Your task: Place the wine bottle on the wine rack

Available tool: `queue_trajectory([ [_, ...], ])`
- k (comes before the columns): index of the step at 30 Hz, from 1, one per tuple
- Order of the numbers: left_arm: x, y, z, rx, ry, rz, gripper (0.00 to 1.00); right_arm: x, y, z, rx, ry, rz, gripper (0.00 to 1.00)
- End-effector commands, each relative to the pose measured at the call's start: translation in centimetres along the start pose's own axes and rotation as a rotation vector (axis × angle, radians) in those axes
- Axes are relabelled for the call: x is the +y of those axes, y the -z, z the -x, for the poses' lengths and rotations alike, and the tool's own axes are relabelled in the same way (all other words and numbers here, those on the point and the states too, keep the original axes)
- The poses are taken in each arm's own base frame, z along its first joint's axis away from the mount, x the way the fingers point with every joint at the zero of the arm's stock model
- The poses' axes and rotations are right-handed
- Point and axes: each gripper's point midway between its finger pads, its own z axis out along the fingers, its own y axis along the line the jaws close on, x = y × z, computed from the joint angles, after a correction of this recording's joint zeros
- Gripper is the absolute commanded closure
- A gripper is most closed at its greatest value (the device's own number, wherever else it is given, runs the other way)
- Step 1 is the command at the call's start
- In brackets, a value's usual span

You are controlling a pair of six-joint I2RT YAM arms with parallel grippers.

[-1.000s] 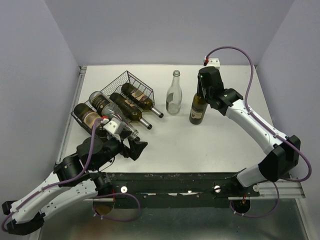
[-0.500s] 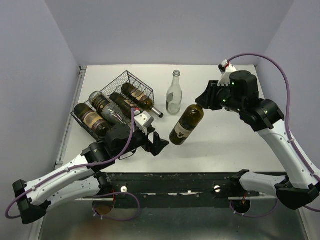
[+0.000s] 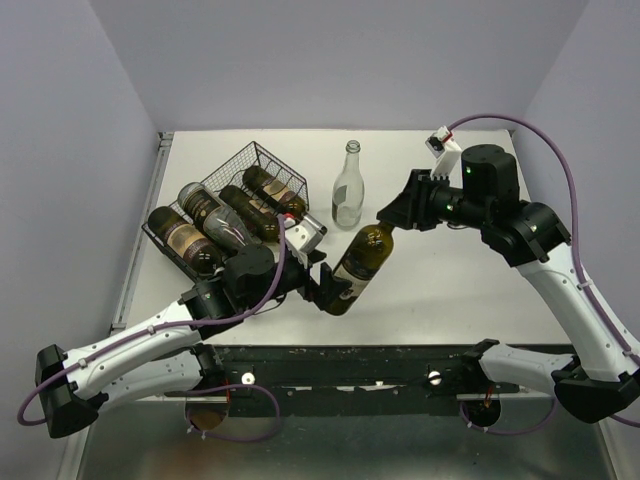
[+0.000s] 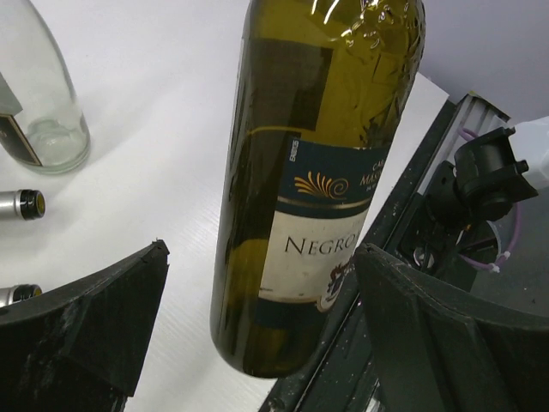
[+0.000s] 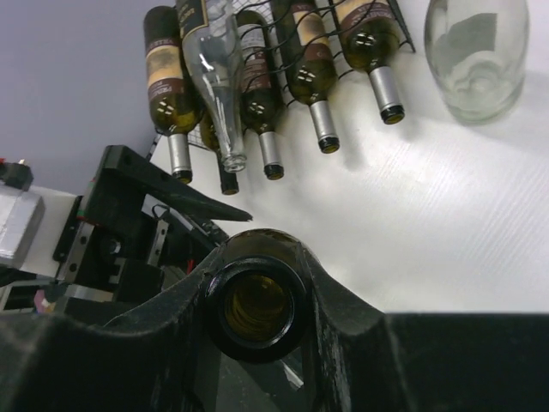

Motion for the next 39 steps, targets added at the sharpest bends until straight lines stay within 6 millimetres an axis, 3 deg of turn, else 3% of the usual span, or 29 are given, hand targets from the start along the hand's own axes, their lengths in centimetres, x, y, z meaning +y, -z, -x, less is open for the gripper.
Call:
queue_trajectory([
  [1, -1.3, -0.7, -1.0, 0.015, -0.038, -0.092, 0.01, 4.9, 1.8, 1.8, -0.062, 0.005, 0.226, 0.99],
  [13, -2.8, -0.8, -0.7, 0.004, -0.123, -0.192, 0.01, 7.8, 3.8, 1.4, -0.064, 0.033, 0.390, 0.99],
  [14, -2.7, -0.7, -0.6, 0.003, -0.131, -0.192, 0.05, 7.8, 3.8, 1.3, -0.060, 0.032, 0.393, 0.99],
  [18, -2.5, -0.5, 0.2, -0.021, -0.165, -0.173, 0.55, 8.1, 4.2, 0.7, -0.046, 0.038, 0.417, 0.99],
  [19, -2.2, -0.4, 0.8, -0.030, -0.171, -0.149, 0.91, 8.0, 4.3, 0.5, -0.038, 0.045, 0.418, 0.99],
  [20, -1.9, -0.4, 1.4, -0.044, -0.175, -0.127, 1.00, 7.9, 4.3, 0.2, -0.027, 0.051, 0.410, 0.99],
  [22, -1.4, -0.2, 1.8, -0.046, -0.206, -0.098, 1.00, 7.5, 4.3, -0.1, -0.021, 0.058, 0.387, 0.99],
  [23, -1.2, 0.0, 2.4, -0.062, -0.222, -0.085, 1.00, 7.3, 4.4, -0.1, -0.024, 0.069, 0.378, 0.95],
  [24, -1.0, 0.2, 2.9, -0.077, -0.245, -0.071, 1.00, 7.2, 4.5, -0.3, -0.018, 0.078, 0.376, 0.85],
  [27, -0.5, 0.7, 4.7, -0.123, -0.325, -0.036, 1.00, 7.0, 4.9, -0.4, -0.024, 0.118, 0.362, 0.38],
  [30, 0.0, 1.3, 6.5, -0.175, -0.473, -0.007, 1.00, 6.0, 5.0, 0.4, -0.072, 0.129, 0.290, 0.13],
  [34, 1.6, 2.2, 9.9, -0.219, -0.678, 0.110, 1.00, 6.6, 6.1, 1.3, -0.113, 0.161, 0.294, 0.00],
  [39, 3.3, 3.2, 12.7, -0.198, -0.860, 0.236, 1.00, 6.7, 7.7, 2.6, -0.173, 0.171, 0.245, 0.00],
])
